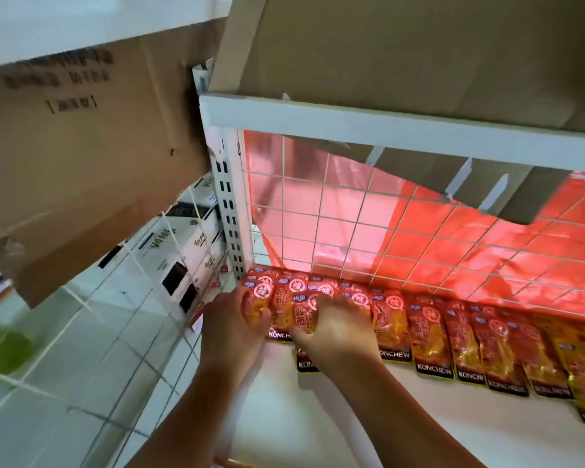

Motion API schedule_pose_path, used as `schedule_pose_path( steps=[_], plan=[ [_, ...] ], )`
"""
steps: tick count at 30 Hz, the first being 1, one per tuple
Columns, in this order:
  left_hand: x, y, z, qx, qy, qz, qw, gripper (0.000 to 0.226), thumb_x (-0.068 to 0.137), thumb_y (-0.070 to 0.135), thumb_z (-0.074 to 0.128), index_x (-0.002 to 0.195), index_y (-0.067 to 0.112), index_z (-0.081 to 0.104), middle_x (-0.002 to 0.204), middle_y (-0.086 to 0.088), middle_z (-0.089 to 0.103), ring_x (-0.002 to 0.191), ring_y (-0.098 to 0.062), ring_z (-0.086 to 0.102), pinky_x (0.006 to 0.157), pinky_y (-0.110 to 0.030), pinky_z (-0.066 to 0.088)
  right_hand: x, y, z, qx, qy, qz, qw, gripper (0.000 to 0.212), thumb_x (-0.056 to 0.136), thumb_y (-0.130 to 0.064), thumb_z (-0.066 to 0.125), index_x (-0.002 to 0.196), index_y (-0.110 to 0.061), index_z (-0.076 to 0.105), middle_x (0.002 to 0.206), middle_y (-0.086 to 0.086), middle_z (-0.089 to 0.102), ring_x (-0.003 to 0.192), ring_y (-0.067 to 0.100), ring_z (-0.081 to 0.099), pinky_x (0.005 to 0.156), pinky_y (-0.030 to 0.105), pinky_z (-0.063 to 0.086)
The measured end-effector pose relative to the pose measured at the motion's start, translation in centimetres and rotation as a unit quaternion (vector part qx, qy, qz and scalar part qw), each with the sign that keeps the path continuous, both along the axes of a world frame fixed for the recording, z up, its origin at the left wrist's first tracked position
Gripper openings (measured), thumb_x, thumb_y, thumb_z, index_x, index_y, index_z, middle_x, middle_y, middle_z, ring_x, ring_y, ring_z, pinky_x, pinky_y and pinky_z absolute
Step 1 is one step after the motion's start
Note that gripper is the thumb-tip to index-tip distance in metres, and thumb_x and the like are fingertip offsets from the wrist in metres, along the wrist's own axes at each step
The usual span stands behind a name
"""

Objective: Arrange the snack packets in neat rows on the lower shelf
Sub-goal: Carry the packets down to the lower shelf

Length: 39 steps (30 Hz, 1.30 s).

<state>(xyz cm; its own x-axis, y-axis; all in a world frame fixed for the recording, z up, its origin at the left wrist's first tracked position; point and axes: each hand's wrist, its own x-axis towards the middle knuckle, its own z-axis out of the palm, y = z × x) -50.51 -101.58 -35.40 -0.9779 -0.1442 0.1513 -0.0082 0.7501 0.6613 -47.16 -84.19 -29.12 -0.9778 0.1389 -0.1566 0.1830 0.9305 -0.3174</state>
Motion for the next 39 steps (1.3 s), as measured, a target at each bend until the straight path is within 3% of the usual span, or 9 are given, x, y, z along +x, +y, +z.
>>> schedule_pose_path(
  steps=[5, 9, 12, 19, 30, 39],
  plan=[
    [-0.3, -0.2, -1.3, -0.018, -0.001, 0.008, 1.000, 0.059, 0.081, 0.064, 0.063, 0.128, 0.030, 0.058, 0.113, 0.002, 0.065, 0.104, -0.019, 0.063, 0.088, -0.038, 0.058, -0.9, -1.5, -0.2, 0.007, -0.006, -0.001, 1.000, 0.065, 0.083, -0.070, 0.055, 0.131, -0.026, 0.047, 0.131, 0.006, 0.050, 0.125, 0.028, 0.046, 0.099, 0.041, 0.043],
    [-0.4, -0.1, -1.5, -0.004, 0.004, 0.015, 1.000, 0.057, 0.082, 0.054, 0.075, 0.130, 0.026, 0.060, 0.115, -0.002, 0.063, 0.108, -0.024, 0.060, 0.092, -0.039, 0.053, -1.8, -2.9, -0.3, 0.020, 0.009, 0.003, 1.000, 0.067, 0.083, -0.070, 0.056, 0.128, -0.021, 0.051, 0.125, 0.008, 0.053, 0.118, 0.029, 0.050, 0.094, 0.040, 0.045],
    [-0.5, -0.3, -1.4, -0.003, 0.011, 0.014, 1.000, 0.049, 0.087, 0.052, 0.071, 0.127, 0.023, 0.064, 0.112, -0.005, 0.064, 0.105, -0.026, 0.060, 0.090, -0.039, 0.052, -2.4, -3.6, -0.5, 0.015, 0.013, -0.007, 1.000, 0.067, 0.081, -0.069, 0.058, 0.127, -0.020, 0.054, 0.122, 0.008, 0.055, 0.116, 0.029, 0.052, 0.092, 0.040, 0.047],
    [-0.6, -0.3, -1.6, 0.002, 0.018, 0.013, 1.000, 0.034, 0.096, 0.041, 0.062, 0.120, 0.018, 0.067, 0.107, -0.007, 0.066, 0.103, -0.026, 0.060, 0.088, -0.036, 0.048, -3.3, -4.5, -1.2, 0.035, 0.002, -0.015, 0.999, 0.077, 0.081, -0.075, 0.058, 0.132, -0.018, 0.051, 0.126, 0.009, 0.055, 0.118, 0.032, 0.052, 0.093, 0.041, 0.048],
    [-0.6, -0.3, -1.4, 0.021, -0.003, 0.022, 1.000, 0.040, 0.097, 0.039, 0.064, 0.130, 0.017, 0.065, 0.116, -0.008, 0.064, 0.110, -0.026, 0.059, 0.093, -0.035, 0.047, -4.1, -4.8, -1.5, 0.074, -0.009, -0.016, 0.997, 0.073, 0.078, -0.081, 0.057, 0.116, -0.019, 0.057, 0.109, 0.006, 0.063, 0.103, 0.030, 0.061, 0.080, 0.037, 0.048],
    [-0.5, -0.3, -1.2, 0.023, -0.017, 0.022, 0.999, 0.044, 0.097, 0.042, 0.064, 0.135, 0.018, 0.061, 0.122, -0.008, 0.063, 0.115, -0.025, 0.057, 0.094, -0.034, 0.047, -4.0, -4.3, -1.3, 0.078, -0.006, 0.008, 0.997, 0.072, 0.081, -0.078, 0.056, 0.119, -0.017, 0.054, 0.109, 0.007, 0.064, 0.102, 0.030, 0.062, 0.080, 0.037, 0.047]
  ],
)
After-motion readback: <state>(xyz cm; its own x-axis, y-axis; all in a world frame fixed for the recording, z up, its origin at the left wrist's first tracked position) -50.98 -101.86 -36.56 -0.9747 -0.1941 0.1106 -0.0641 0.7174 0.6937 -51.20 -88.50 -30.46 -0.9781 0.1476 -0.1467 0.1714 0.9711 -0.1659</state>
